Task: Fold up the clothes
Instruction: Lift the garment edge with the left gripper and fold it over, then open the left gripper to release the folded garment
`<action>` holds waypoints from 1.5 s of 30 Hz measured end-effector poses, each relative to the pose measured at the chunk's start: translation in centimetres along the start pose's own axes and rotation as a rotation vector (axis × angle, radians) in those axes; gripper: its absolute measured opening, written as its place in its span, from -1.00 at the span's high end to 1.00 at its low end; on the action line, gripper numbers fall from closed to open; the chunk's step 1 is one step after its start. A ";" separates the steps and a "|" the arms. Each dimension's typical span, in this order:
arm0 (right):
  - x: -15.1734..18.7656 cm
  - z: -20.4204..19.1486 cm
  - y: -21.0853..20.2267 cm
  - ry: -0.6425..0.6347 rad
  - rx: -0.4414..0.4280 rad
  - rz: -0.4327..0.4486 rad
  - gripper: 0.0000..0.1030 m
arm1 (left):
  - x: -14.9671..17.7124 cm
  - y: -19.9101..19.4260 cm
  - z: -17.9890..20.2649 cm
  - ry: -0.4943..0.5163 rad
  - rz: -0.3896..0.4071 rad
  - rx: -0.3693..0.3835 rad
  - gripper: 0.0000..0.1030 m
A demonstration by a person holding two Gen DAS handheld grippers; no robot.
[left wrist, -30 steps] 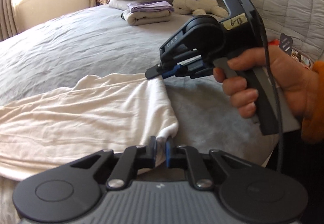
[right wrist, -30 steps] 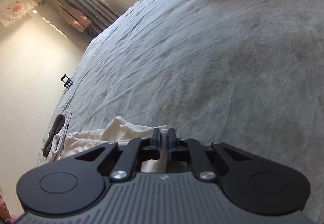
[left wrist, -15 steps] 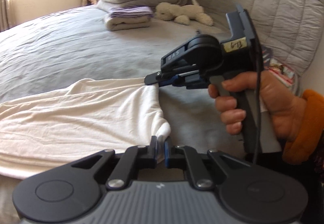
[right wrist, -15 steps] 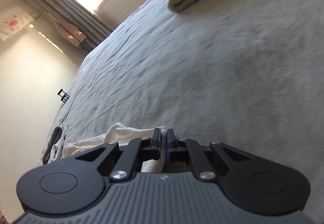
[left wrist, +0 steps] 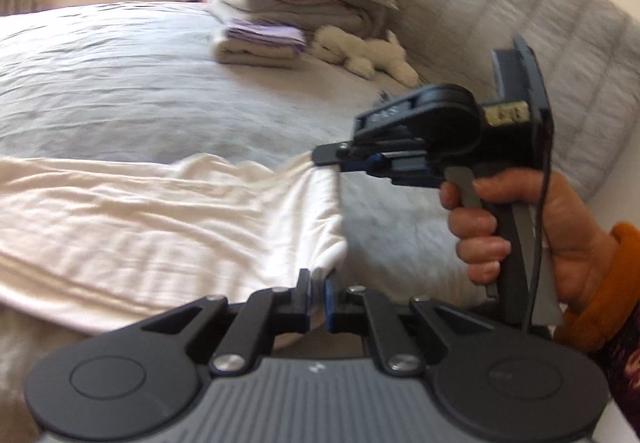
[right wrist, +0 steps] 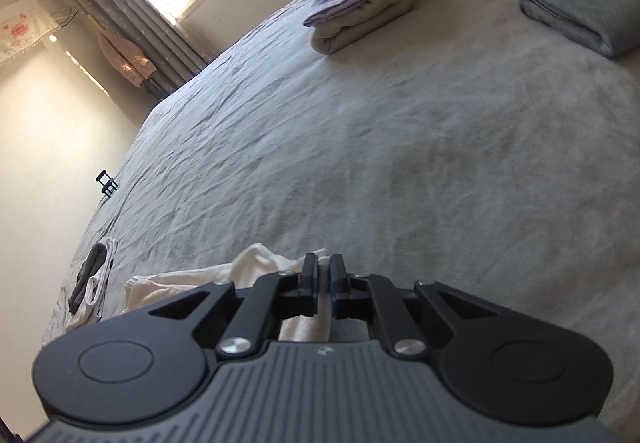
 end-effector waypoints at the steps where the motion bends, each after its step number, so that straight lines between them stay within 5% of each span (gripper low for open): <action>1: -0.3 -0.6 0.2 -0.005 -0.009 0.004 0.87 | -0.3 -0.4 -0.5 -0.015 0.009 -0.013 0.89; 28: -2.0 -18.4 12.2 -0.167 -0.174 -0.065 0.87 | -3.7 -9.6 -17.7 -0.328 0.149 -0.250 0.89; 45: 0.3 -23.6 18.8 -0.185 -0.183 -0.126 0.86 | -2.8 -10.2 -24.3 -0.457 0.112 -0.302 0.87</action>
Point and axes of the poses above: each gripper's, at about its wrist camera, not at the fingertips, and y roughly the way its jaws point, z to its right, x to its underside, the point moved 4 cm from there along y, roughly the way its jaws point, and after that the axes turned 8 degrees about -y, right-handed, at the moved point
